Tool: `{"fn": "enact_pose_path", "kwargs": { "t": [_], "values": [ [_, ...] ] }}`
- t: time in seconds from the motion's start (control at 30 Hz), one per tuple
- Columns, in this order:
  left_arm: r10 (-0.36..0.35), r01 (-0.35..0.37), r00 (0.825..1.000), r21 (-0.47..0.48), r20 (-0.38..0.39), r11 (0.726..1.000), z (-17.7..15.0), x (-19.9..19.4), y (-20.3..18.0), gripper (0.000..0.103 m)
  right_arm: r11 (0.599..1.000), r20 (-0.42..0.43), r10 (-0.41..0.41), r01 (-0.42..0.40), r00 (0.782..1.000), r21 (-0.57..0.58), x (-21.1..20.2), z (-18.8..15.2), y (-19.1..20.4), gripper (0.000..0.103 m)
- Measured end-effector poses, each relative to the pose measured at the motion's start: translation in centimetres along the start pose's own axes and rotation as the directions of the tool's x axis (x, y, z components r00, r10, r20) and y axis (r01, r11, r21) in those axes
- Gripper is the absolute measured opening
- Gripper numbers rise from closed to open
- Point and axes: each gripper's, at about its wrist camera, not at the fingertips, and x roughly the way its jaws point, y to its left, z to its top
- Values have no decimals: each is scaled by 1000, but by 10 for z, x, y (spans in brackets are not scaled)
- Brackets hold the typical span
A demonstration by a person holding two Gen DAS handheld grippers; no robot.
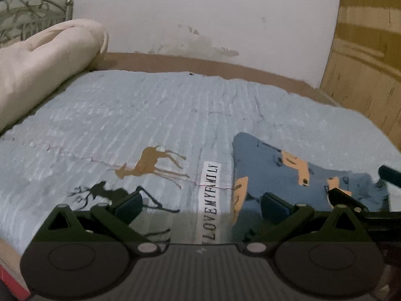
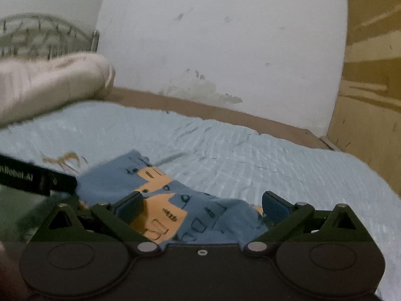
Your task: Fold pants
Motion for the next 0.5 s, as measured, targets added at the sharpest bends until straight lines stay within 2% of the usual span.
{"fn": "enact_pose_path", "kwargs": {
  "t": [0.07,0.17,0.27,0.37,0.5],
  "values": [
    [7,-7,1000,6,-8,1000,-1,6,-1,102,998,-29,-44,42,999,-50,11,-2,2,101],
    [5,-5,1000,-1,-17,1000,-6,12,0,102,985,-46,-156,152,987,-88,23,-11,-6,101],
    [-1,1,1000,-2,-12,1000,-9,15,2,103,972,-55,-235,235,970,-11,24,-24,-34,101],
    [-10,10,1000,-3,-7,1000,-10,14,3,103,974,-68,-198,204,978,99,19,-39,-58,102],
    [-9,9,1000,-9,-2,1000,-11,12,5,103,974,-37,-161,164,986,156,13,-48,-65,102]
  ]
}}
